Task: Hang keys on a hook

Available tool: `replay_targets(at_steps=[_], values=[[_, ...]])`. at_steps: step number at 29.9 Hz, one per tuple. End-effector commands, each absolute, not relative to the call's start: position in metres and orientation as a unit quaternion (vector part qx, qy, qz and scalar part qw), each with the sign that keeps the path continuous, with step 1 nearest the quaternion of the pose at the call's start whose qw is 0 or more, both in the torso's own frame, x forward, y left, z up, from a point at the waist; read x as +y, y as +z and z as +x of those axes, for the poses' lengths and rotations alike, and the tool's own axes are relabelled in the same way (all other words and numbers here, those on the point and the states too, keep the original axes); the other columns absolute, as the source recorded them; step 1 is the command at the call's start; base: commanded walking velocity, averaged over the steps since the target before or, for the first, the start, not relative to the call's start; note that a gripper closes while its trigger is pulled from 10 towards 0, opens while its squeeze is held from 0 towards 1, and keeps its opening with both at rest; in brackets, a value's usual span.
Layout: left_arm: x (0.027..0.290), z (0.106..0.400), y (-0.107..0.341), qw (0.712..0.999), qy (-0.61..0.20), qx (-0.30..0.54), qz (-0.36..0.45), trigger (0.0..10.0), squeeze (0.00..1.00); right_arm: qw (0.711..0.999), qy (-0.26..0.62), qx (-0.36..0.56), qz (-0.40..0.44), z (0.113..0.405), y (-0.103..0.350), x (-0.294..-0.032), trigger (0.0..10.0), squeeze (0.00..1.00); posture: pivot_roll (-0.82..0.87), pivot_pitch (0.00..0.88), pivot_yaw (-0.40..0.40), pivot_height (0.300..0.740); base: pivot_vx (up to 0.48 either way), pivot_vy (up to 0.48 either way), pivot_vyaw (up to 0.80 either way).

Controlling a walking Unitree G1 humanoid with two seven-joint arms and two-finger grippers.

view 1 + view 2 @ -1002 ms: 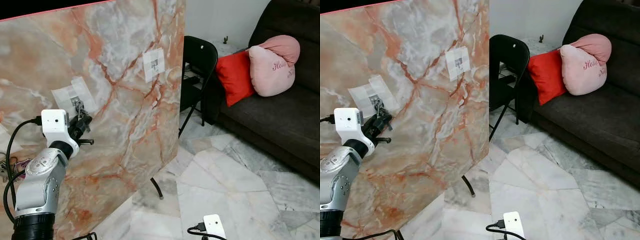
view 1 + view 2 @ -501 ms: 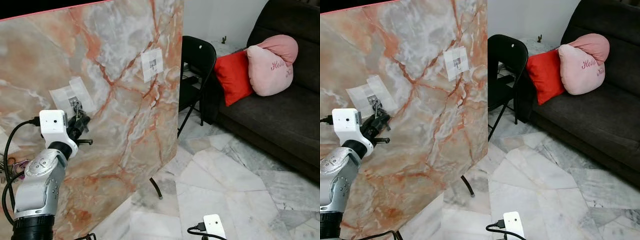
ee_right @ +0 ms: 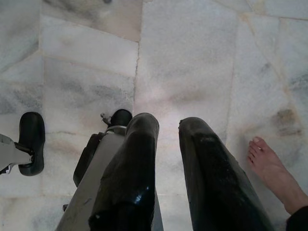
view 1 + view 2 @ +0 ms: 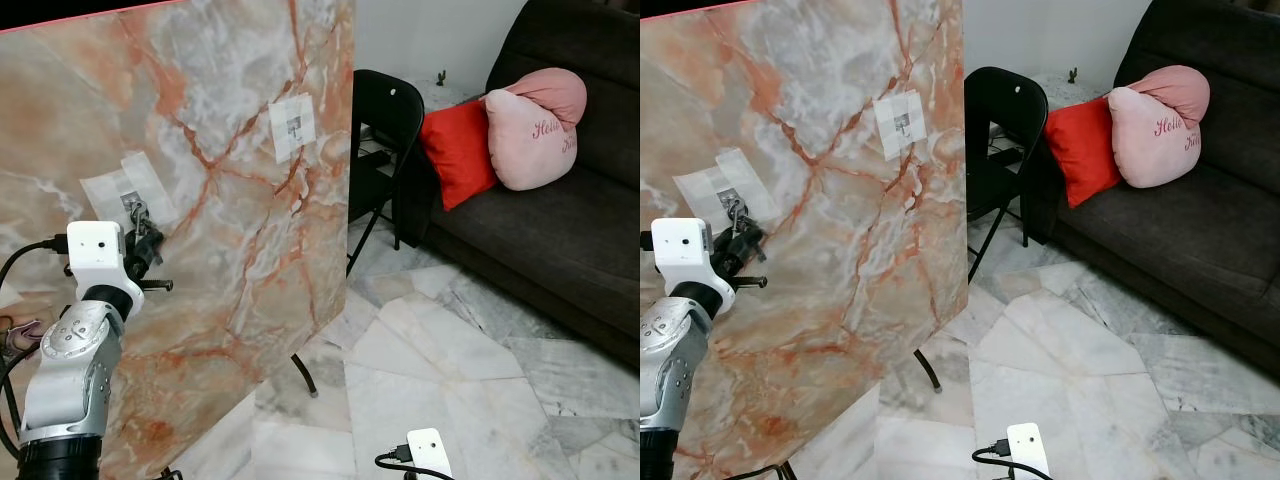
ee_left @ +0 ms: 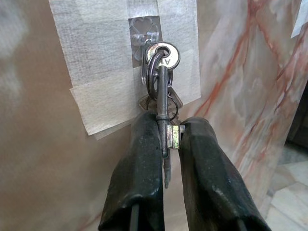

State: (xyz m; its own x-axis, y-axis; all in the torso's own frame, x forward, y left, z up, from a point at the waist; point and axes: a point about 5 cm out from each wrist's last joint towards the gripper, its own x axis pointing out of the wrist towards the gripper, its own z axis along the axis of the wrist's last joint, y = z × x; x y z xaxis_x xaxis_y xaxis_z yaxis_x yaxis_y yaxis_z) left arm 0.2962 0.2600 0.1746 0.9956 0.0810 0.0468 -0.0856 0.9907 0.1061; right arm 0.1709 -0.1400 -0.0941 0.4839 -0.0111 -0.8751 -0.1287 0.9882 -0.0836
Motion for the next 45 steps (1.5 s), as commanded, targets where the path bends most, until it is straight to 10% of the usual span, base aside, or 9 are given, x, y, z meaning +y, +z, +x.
replay_targets(at_steps=[1, 43, 44, 45], values=[[0.283, 0.288, 0.192, 0.99, 0.1, -0.059, 0.075, 10.0, 0.0, 0.862, 0.032, 0.501, -0.07, 0.173, -0.093, -0.14, 10.0, 0.0, 0.08, 0.0, -0.046, 0.728, 0.0, 0.0, 0.0], [0.254, 0.284, 0.173, 0.998, -0.046, -0.019, 0.044, 10.0, 0.0, 0.864, 0.028, 0.498, -0.07, 0.173, -0.093, -0.14, 10.0, 0.0, 0.08, 0.0, -0.042, 0.728, 0.0, 0.0, 0.0], [0.254, 0.285, 0.173, 0.998, -0.046, -0.019, 0.044, 10.0, 1.0, 0.864, 0.027, 0.498, -0.07, 0.172, -0.093, -0.14, 10.0, 0.0, 0.08, 0.0, -0.043, 0.728, 0.0, 0.0, 0.0], [0.254, 0.285, 0.173, 0.998, -0.046, -0.019, 0.043, 10.0, 1.0, 0.864, 0.027, 0.498, -0.07, 0.172, -0.093, -0.14, 10.0, 0.0, 0.08, 0.0, -0.043, 0.728, 0.0, 0.0, 0.0]])
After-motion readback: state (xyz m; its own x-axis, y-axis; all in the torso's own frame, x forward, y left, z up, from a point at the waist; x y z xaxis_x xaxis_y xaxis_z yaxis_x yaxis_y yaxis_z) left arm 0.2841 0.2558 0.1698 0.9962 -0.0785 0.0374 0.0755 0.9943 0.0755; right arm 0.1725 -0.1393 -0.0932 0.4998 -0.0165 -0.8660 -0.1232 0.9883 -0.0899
